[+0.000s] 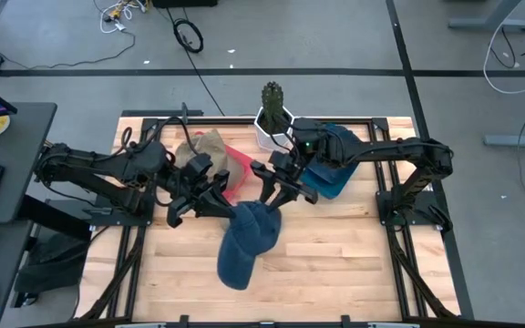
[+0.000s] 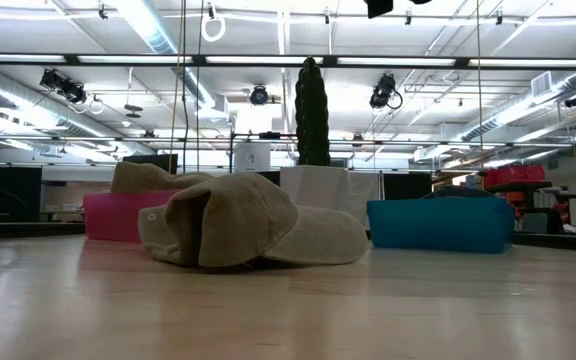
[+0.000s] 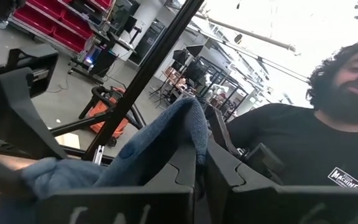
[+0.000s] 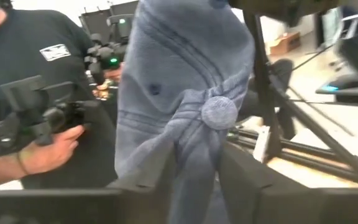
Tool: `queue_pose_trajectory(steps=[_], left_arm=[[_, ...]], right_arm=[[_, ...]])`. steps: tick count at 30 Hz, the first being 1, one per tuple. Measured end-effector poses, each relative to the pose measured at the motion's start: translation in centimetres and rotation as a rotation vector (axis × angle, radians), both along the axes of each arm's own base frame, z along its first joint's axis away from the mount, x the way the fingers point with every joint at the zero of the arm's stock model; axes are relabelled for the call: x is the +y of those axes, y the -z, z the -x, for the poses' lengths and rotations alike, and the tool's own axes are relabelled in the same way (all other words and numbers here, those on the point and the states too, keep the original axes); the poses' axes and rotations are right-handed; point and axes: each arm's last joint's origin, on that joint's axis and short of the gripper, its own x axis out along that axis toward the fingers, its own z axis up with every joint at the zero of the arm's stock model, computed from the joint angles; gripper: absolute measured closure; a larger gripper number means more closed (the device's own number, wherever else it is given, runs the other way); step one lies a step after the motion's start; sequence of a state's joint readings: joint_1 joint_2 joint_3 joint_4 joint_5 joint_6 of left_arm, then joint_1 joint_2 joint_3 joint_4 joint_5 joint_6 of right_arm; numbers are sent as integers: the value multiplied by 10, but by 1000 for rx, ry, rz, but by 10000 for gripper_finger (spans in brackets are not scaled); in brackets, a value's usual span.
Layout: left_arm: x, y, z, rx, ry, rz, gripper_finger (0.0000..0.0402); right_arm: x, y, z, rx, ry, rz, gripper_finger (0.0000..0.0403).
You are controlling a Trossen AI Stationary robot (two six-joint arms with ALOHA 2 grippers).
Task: Pick & Place hat
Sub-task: Put the blue cap into the blue bin
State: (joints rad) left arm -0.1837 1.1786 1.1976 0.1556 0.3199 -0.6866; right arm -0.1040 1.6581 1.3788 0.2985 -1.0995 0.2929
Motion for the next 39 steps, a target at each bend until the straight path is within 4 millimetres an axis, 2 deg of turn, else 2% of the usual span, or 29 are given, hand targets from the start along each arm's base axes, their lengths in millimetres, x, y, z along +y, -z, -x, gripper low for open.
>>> queue_pose_trajectory(steps=[5,7,14,21,30,39], left_arm=[[0,2,0,24,0,-6,389],[0,3,-1,33,-1,-8,390],[0,5,-1,50,-1,-11,388],[1,6,-2,46,-44,-31,380],[8,7,-4,52,-139,-62,310],[12,8,-4,50,-163,-76,222]], right_arm=[[1,0,2,34,-89,-20,376],[2,0,3,49,-125,-28,393],[3,-6,8,79,-157,-48,398],[4,-28,26,20,-161,-38,401],[7,-53,49,-6,-163,-50,402],[4,-70,74,7,-132,-53,403]])
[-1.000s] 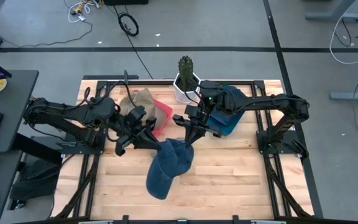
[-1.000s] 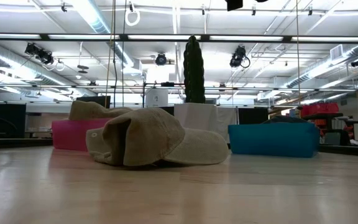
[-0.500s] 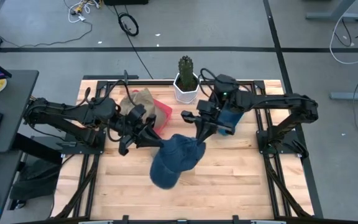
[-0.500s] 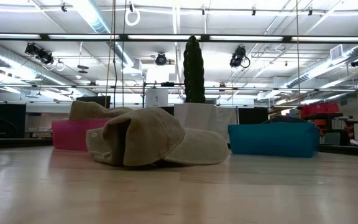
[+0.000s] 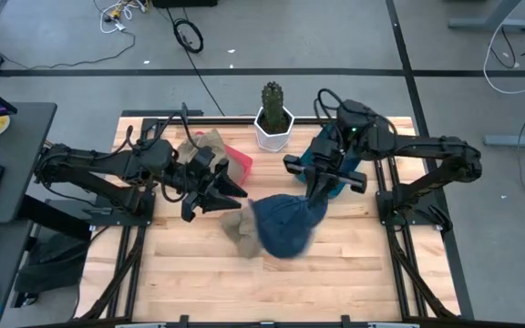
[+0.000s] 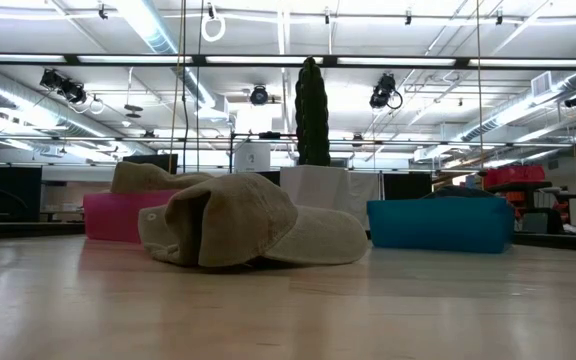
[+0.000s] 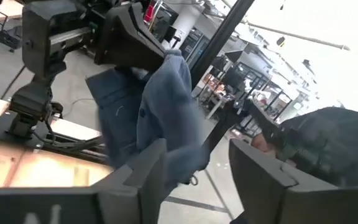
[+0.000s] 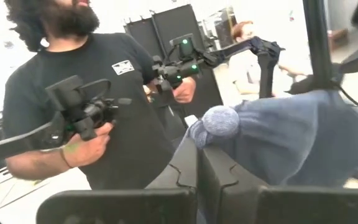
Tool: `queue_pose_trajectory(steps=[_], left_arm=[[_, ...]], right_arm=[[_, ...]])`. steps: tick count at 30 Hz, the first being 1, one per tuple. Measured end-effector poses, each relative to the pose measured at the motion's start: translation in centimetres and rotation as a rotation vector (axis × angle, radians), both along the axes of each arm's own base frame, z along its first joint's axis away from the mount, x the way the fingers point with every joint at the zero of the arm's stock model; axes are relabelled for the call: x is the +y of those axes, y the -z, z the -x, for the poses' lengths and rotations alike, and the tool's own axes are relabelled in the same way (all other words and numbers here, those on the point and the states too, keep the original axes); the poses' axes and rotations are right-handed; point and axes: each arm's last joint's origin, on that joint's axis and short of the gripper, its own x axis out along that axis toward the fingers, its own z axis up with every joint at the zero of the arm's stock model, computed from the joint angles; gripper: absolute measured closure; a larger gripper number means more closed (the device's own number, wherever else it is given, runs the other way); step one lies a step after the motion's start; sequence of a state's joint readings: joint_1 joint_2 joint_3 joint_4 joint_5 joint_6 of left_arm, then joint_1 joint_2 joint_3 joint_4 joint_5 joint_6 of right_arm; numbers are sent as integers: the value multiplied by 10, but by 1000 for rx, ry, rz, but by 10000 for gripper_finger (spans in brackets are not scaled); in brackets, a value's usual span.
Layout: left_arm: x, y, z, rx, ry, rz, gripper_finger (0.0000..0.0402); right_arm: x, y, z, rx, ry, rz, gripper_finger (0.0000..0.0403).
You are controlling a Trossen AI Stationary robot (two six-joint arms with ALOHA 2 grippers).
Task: Pick & Place hat
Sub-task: Put the blue cap into the blue bin
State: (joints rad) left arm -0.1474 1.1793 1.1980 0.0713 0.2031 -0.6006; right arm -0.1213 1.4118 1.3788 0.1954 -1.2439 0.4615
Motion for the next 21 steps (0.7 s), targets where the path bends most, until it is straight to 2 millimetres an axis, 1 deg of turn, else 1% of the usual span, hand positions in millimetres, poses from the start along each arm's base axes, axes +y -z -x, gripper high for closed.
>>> queue_pose_trajectory(steps=[4,7,21], left_arm=[[0,4,0,38,-1,-24,190],[1,8,-1,78,-25,-32,176],[6,27,0,276,-211,-75,170]], right_arm=[[-3,-5,15,13,45,13,403],[-6,-8,27,27,88,25,403],[-13,-18,85,107,340,93,403]])
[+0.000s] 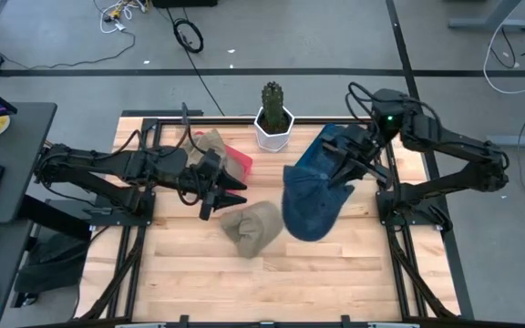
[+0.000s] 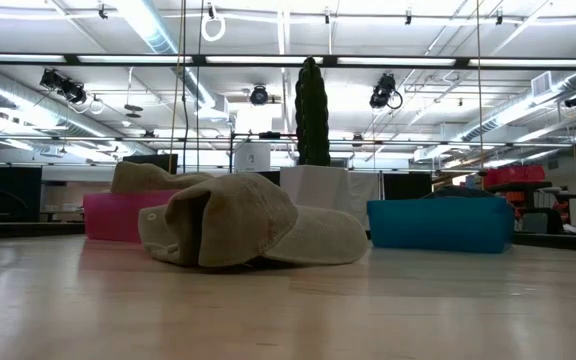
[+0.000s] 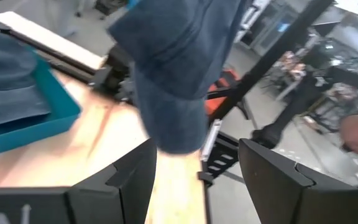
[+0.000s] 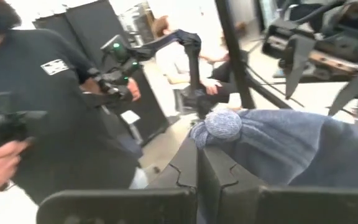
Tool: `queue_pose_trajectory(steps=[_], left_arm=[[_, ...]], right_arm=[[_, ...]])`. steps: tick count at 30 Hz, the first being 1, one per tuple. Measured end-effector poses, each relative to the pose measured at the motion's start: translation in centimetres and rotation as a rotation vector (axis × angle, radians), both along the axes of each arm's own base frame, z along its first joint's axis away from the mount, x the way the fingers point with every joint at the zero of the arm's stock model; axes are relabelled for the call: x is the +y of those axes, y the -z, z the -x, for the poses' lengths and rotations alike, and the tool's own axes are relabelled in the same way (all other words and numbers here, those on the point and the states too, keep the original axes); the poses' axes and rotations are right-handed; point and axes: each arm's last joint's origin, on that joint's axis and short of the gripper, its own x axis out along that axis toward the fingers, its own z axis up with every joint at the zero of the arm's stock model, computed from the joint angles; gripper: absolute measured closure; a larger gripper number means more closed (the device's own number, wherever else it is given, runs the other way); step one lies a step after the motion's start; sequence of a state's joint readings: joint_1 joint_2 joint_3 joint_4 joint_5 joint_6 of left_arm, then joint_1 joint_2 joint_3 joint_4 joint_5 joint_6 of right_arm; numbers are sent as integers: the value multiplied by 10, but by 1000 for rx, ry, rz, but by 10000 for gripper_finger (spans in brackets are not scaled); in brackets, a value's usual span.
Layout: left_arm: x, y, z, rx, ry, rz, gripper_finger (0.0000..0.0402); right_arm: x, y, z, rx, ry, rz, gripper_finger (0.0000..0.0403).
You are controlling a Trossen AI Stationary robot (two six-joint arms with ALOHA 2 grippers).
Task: Pick & Place hat
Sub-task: Put the blue cap into the blue bin
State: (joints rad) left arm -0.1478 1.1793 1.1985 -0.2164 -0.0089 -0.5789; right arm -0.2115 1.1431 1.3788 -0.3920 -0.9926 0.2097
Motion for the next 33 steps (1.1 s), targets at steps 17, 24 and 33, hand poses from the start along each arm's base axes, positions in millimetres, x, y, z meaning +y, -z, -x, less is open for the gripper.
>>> queue_pose_trajectory(steps=[17,24,33], left_arm=[[2,4,1,41,-67,-58,170],[2,5,1,46,-67,-59,170],[2,5,1,46,-67,-59,170]], right_arm=[[-15,0,52,96,285,60,403],[-21,1,69,125,382,76,403],[-26,1,82,134,444,85,403]])
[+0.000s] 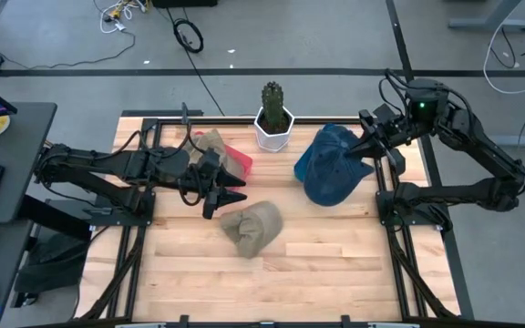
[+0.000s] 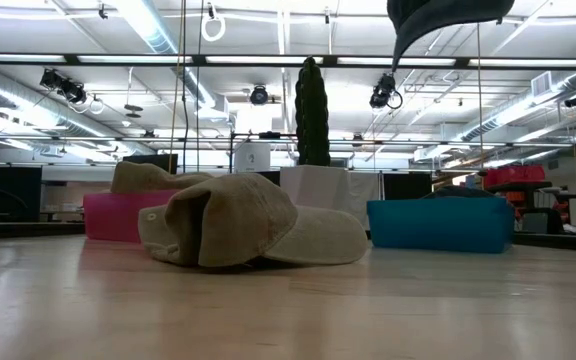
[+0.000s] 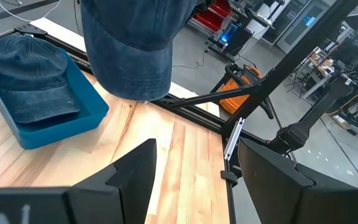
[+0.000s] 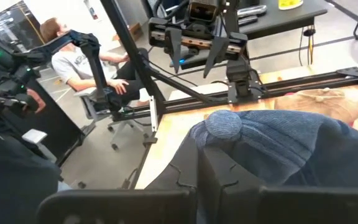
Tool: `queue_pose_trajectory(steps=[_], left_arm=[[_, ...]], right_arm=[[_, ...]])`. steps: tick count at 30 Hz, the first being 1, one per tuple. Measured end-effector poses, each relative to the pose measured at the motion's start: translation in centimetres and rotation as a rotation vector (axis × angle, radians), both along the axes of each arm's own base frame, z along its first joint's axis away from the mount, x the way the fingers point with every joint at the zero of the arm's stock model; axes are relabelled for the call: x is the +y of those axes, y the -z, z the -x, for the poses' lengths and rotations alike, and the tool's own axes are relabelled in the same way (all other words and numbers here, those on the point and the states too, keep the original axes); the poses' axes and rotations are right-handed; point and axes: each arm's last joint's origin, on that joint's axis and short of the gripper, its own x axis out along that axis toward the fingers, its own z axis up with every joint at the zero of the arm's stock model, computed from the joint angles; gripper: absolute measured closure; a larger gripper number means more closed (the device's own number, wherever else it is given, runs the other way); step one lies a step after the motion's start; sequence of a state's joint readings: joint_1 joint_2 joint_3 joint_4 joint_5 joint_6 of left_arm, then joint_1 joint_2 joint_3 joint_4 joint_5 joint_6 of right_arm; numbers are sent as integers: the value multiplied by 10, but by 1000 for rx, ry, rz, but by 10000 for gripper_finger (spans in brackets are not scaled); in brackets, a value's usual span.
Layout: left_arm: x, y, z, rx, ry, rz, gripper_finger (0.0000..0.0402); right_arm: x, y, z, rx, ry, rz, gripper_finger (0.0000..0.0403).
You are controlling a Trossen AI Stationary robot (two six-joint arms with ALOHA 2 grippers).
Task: Pick & Place hat
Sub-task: Put the blue cap into the blue bin
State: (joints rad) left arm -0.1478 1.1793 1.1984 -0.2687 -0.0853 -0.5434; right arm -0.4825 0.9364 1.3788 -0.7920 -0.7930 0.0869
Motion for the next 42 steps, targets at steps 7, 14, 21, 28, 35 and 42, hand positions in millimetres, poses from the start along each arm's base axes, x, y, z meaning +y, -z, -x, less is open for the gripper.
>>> queue_pose_trajectory(steps=[7,14,21,28,35,42], left_arm=[[0,0,0,0,0,0,170],[0,0,0,1,0,0,170],[0,0,0,0,0,0,170],[0,0,0,0,0,0,170],[0,0,0,0,0,0,170],[0,0,0,0,1,1,170]], right_arm=[[-2,3,2,23,12,8,403],[-7,6,6,43,44,18,403],[-13,11,11,84,82,22,403],[-17,15,16,122,119,28,403],[-23,20,23,160,162,32,403],[-28,22,28,180,202,39,403]])
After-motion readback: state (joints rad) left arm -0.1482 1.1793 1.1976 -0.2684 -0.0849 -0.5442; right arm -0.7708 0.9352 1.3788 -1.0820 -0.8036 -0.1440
